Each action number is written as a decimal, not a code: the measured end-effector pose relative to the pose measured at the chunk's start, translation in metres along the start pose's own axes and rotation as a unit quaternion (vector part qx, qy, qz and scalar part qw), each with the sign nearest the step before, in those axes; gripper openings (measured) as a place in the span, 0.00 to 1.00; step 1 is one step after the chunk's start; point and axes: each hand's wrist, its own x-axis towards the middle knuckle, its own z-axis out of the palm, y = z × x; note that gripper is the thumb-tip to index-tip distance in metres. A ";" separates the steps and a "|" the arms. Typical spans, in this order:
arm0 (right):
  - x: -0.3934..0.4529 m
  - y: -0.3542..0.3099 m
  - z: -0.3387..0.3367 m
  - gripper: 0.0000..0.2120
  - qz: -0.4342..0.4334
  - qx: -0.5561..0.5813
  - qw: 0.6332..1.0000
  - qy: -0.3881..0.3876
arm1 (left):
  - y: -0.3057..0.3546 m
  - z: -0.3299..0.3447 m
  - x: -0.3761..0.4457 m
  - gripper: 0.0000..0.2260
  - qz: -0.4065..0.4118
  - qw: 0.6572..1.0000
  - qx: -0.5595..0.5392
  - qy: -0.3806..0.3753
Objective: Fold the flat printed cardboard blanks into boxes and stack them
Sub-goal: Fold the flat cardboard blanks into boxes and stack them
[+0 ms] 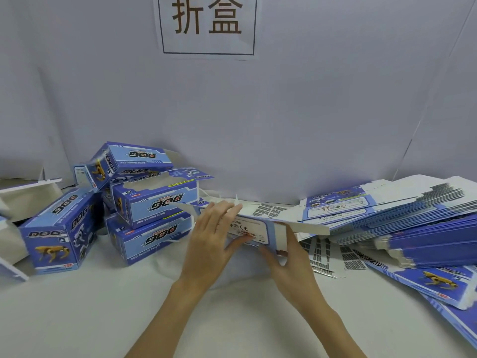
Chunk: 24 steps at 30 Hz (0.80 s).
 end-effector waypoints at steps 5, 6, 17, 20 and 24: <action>0.004 -0.002 -0.013 0.20 0.059 0.103 0.992 0.048 | 0.003 0.010 0.001 0.56 0.027 0.998 0.045 -0.041; 0.004 -0.003 -0.014 0.21 0.072 0.123 0.989 0.047 | 0.004 0.012 0.000 0.60 0.024 0.997 0.061 -0.046; -0.004 -0.014 -0.004 0.20 0.090 0.165 0.980 -0.072 | -0.013 0.018 -0.010 0.47 0.020 0.994 0.108 -0.028; -0.004 -0.016 -0.010 0.20 0.084 0.163 0.980 -0.079 | -0.011 0.017 -0.010 0.41 0.028 0.994 0.101 -0.034; -0.008 -0.016 -0.011 0.21 0.017 0.117 0.989 -0.093 | -0.010 0.014 -0.009 0.33 0.058 0.993 0.103 -0.013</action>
